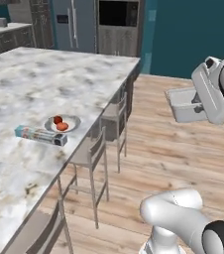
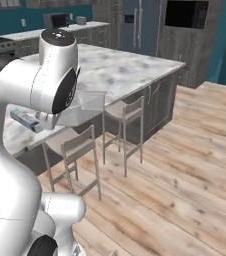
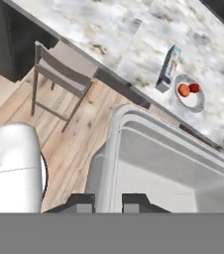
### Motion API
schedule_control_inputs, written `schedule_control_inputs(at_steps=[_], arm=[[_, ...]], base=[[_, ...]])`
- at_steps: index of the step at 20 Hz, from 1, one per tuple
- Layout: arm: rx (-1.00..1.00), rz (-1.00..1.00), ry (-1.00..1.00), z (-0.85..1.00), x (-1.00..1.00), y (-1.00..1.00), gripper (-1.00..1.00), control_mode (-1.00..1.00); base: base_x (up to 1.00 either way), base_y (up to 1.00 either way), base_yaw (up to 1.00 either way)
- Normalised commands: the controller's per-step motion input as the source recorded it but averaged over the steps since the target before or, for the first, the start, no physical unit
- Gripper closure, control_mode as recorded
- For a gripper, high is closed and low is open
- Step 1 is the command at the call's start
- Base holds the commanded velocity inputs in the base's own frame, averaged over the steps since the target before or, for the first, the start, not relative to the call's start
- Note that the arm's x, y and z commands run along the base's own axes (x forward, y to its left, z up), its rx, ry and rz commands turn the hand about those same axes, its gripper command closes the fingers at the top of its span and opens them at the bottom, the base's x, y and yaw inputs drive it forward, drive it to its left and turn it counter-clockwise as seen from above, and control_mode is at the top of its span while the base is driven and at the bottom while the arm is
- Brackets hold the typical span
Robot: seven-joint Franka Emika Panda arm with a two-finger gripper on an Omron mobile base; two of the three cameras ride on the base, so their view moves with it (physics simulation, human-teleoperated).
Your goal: Retrieve the tupperware and aluminum foil from the cabinet and place them on the dining counter near the plate with squash and bell pepper to prepare for storing leftovers.
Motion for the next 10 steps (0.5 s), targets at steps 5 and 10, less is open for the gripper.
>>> schedule_control_inputs(at_steps=[5,10], arm=[[0.0,0.0,0.0,0.0,0.0,0.0,1.0,1.0],[0.0,0.0,0.0,0.0,0.0,0.0,1.0,1.0]], base=[[1.0,-0.03,0.57],[1.0,-0.2,0.54]])
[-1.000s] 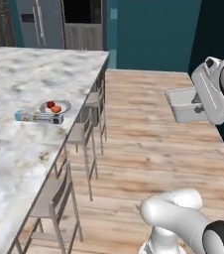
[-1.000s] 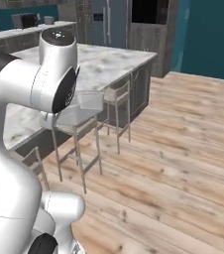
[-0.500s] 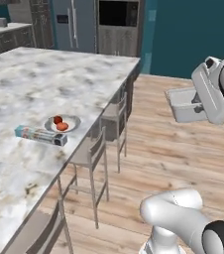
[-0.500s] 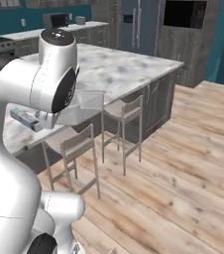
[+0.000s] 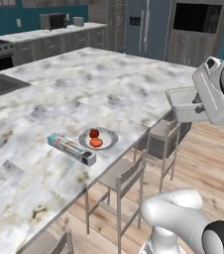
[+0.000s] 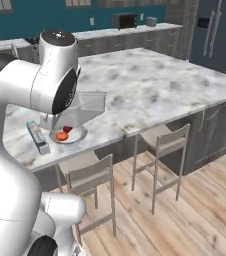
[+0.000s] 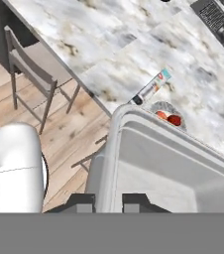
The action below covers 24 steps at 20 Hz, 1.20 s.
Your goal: Retrieve the tupperware and aluminum foil from the cabinet and place them on the dining counter near the plate with squash and bell pepper to prepare for storing leftovers.
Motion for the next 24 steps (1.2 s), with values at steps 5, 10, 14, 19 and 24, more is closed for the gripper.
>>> schedule_control_inputs(at_steps=[5,10,14,19,24], arm=[[0.0,0.0,0.0,0.0,0.0,0.0,1.0,1.0],[0.0,0.0,0.0,0.0,0.0,0.0,1.0,1.0],[0.0,0.0,0.0,0.0,0.0,0.0,1.0,1.0],[0.0,0.0,0.0,0.0,0.0,0.0,1.0,1.0],[0.0,0.07,0.04,-0.1,0.16,-0.04,1.0,-1.0]], base=[[1.0,-0.51,0.46],[1.0,-0.25,0.55],[1.0,-0.04,0.64],[0.96,-0.02,0.69],[0.79,-0.06,0.47]])
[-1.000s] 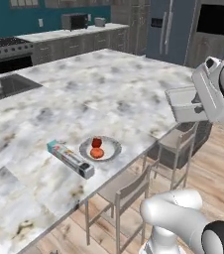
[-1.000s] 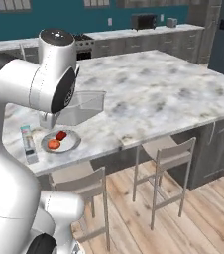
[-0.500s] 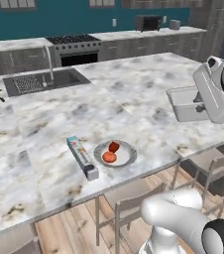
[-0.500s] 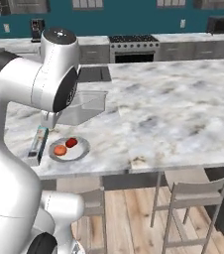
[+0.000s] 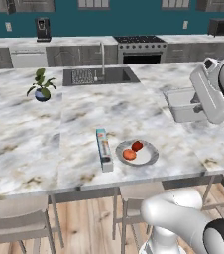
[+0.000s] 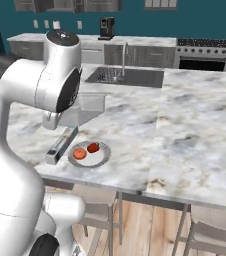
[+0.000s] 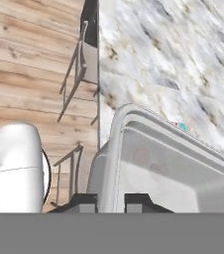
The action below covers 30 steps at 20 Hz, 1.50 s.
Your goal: Retrieve the tupperware and aluminum foil from the cabinet and place them on the dining counter near the plate with squash and bell pepper to prepare for storing leftovers.
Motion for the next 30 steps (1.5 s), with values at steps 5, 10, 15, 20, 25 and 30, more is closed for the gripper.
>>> schedule_control_inputs(at_steps=[5,10,15,20,25,30], arm=[[0.0,0.17,0.1,-0.56,0.65,-0.4,1.0,-1.0],[0.0,-0.01,0.0,-0.62,0.25,-0.38,1.0,-1.0],[0.0,-0.05,0.0,-0.79,0.13,-0.53,1.0,-1.0],[0.04,0.07,0.0,-0.65,0.63,-0.18,1.0,-1.0],[0.07,0.15,0.02,-0.53,0.72,-0.23,1.0,-1.0],[0.02,0.02,0.02,-0.49,0.4,-0.44,1.0,-1.0]], base=[[0.0,0.0,0.0],[0.0,0.0,0.0],[0.0,0.0,0.0],[0.0,0.0,0.0],[0.0,0.0,0.0],[0.0,0.0,0.0]])
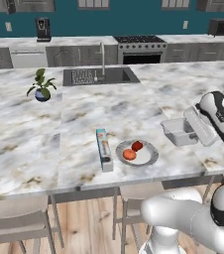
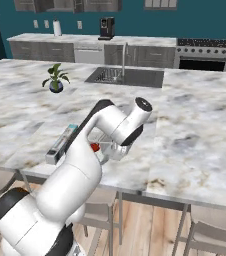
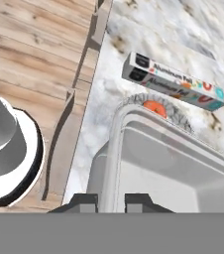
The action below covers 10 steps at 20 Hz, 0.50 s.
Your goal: Retrieve the tupperware and aluminum foil from the cabinet and place them on the dining counter near the plate with squash and bell pepper to prepare for storing leftovers.
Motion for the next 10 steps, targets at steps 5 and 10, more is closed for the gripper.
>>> schedule_control_inputs(at_steps=[5,10], arm=[[0.0,0.0,0.0,-0.54,0.45,-0.04,1.0,-1.0],[0.0,0.0,0.0,-0.61,0.44,-0.15,1.0,-1.0]], base=[[0.0,0.0,0.0],[0.0,0.0,0.0]])
